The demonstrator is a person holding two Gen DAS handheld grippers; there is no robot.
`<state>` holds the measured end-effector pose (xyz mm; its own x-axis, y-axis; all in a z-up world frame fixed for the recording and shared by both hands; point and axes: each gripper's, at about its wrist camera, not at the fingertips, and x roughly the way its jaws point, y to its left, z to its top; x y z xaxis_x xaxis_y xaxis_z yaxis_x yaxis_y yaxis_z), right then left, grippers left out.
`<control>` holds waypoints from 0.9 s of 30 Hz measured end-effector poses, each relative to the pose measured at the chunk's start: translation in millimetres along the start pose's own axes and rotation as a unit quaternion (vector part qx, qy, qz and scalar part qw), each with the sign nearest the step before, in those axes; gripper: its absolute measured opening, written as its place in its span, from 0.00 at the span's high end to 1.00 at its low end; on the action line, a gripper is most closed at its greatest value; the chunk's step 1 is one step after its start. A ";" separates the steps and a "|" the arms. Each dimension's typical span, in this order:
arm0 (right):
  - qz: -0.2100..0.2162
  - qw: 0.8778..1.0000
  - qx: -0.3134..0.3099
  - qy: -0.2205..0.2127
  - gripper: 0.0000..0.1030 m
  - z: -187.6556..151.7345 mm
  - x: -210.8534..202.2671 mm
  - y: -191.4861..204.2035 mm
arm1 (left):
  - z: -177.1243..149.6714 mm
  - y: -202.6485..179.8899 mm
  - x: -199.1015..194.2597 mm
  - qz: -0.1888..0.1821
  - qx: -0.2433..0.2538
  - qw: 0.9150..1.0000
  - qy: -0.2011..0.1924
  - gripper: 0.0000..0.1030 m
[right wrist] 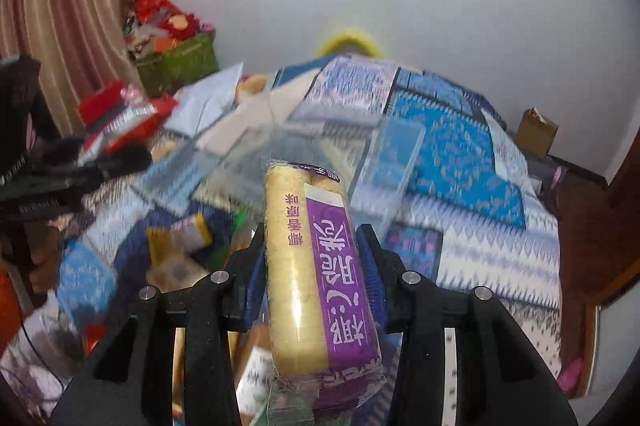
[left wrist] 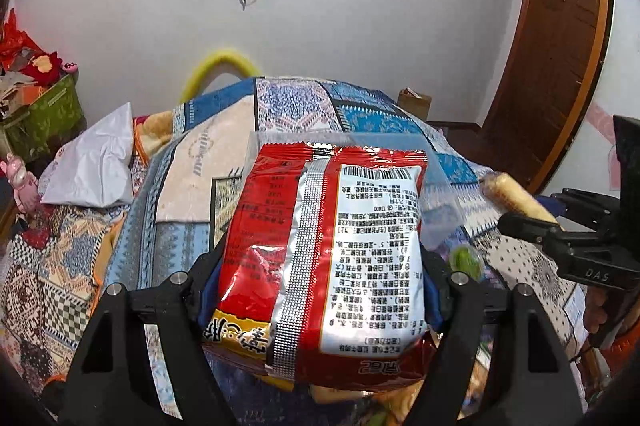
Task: Organize snacks
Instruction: 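Lower the red bag and cake bar into the clear box and open both tools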
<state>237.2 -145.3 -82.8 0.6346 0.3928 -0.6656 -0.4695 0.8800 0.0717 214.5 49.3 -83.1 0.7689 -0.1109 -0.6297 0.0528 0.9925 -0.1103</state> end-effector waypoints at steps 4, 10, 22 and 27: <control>0.002 1.000 0.014 -0.003 0.62 14.4 16.8 -4.0 | 14.0 -3.2 27.9 0.013 0.003 1.000 0.010 0.27; -0.006 1.000 0.026 0.013 0.62 28.4 61.4 -12.3 | 27.1 0.7 75.1 0.012 -0.003 0.999 0.041 0.27; -0.030 0.997 0.034 0.063 0.62 32.0 127.4 -21.1 | 32.5 3.2 160.6 0.025 0.001 0.994 0.107 0.27; -0.037 0.997 0.027 0.068 0.62 30.1 130.8 -20.8 | 28.5 5.7 177.8 0.028 -0.006 0.991 0.132 0.26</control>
<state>348.5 -104.1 -149.0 0.5751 0.2906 -0.7647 -0.3886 0.9196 0.0572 369.6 36.7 -173.7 0.5772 -0.0664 -0.8139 0.0049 0.9970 -0.0778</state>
